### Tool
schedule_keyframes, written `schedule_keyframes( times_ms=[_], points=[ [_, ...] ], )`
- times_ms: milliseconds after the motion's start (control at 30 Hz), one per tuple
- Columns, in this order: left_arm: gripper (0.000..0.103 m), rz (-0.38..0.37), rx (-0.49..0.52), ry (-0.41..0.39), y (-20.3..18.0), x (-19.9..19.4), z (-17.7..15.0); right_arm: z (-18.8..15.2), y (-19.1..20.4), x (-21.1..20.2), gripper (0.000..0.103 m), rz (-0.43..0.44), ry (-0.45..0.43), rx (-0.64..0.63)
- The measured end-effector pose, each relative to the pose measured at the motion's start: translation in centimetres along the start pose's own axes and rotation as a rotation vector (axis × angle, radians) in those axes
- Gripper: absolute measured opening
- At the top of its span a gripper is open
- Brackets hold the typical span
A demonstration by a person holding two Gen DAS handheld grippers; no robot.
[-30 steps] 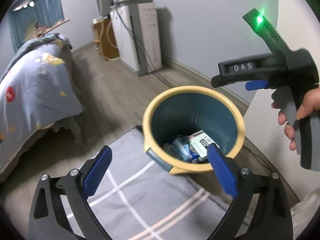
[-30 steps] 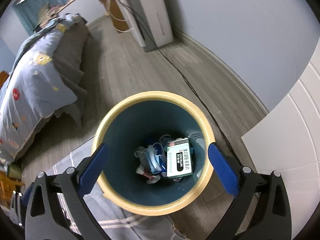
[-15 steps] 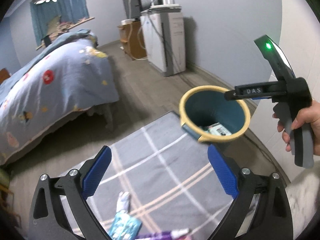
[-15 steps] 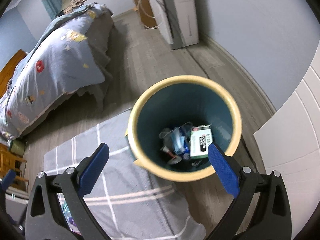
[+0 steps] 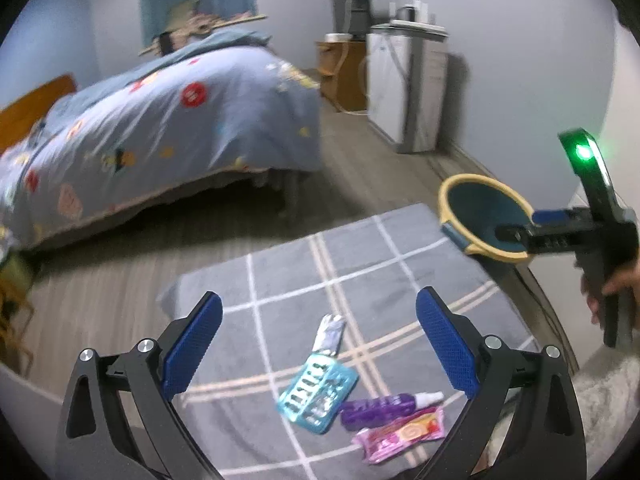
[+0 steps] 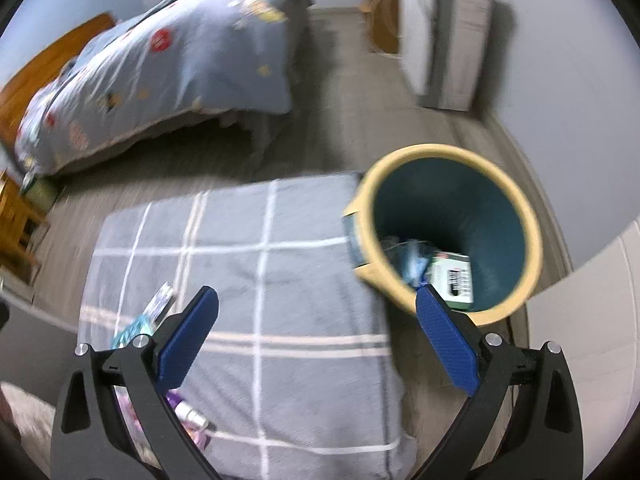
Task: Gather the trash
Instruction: 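Move both tools back over the mat toward the remaining trash, then grasp the purple spray bottle with the right tool while the left grasps the blue blister pack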
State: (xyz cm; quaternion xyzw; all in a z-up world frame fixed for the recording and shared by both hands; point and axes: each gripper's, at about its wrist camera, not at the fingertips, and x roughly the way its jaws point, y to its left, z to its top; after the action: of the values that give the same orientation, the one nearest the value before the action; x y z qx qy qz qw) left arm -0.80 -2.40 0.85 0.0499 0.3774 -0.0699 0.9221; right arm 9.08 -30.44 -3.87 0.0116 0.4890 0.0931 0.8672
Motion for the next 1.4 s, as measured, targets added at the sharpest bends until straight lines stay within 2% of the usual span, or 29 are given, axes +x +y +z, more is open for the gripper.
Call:
schedule_keyframes(
  times_ms=[133, 267, 433, 500, 567, 633, 733, 800, 833, 1067, 1167, 1333, 1400],
  points=[
    [0.096, 0.013, -0.065, 0.038, 2.6, 0.9, -1.2, -1.2, 3.6, 0.8, 0.097, 0.038, 0.021, -0.111],
    [0.096, 0.048, -0.099, 0.041, 4.5, 1.3, -1.6, -3.4, 7.9, 2.8, 0.097, 0.113, 0.094, -0.23],
    [0.096, 0.07, -0.129, 0.102, 6.3, 2.7, -2.2, -6.3, 13.2, 4.8, 0.095, 0.172, 0.167, -0.399],
    [0.096, 0.083, -0.12, 0.126, 6.4, 3.3, -2.4, -7.6, 15.3, 5.5, 0.083, 0.194, 0.202, -0.482],
    [0.096, 0.089, -0.114, 0.135, 6.6, 3.5, -2.6, -8.8, 16.9, 6.2, 0.079, 0.213, 0.241, -0.543],
    [0.096, 0.086, -0.113, 0.143, 6.8, 3.7, -2.9, -9.9, 17.9, 6.8, 0.07, 0.225, 0.271, -0.583],
    [0.096, 0.09, -0.116, 0.171, 6.9, 4.4, -3.2, -11.0, 18.8, 7.8, 0.063, 0.231, 0.312, -0.619],
    [0.096, 0.09, -0.121, 0.192, 7.1, 4.9, -3.4, -11.5, 19.0, 8.5, 0.048, 0.241, 0.345, -0.637],
    [0.096, 0.089, -0.123, 0.2, 7.2, 5.1, -3.5, -11.8, 19.2, 8.8, 0.045, 0.242, 0.36, -0.644],
    [0.096, 0.082, -0.147, 0.236, 7.4, 6.1, -3.6, -12.3, 19.4, 10.3, 0.044, 0.23, 0.382, -0.67],
    [0.096, 0.082, -0.152, 0.252, 7.2, 6.5, -3.7, -12.4, 19.4, 11.0, 0.034, 0.208, 0.382, -0.694],
    [0.096, 0.091, -0.139, 0.276, 6.7, 7.7, -3.9, -11.2, 18.2, 11.6, 0.033, 0.187, 0.379, -0.646],
    [0.096, 0.099, -0.124, 0.292, 6.4, 8.6, -4.1, -10.3, 17.1, 11.8, 0.033, 0.172, 0.375, -0.591]
  ],
)
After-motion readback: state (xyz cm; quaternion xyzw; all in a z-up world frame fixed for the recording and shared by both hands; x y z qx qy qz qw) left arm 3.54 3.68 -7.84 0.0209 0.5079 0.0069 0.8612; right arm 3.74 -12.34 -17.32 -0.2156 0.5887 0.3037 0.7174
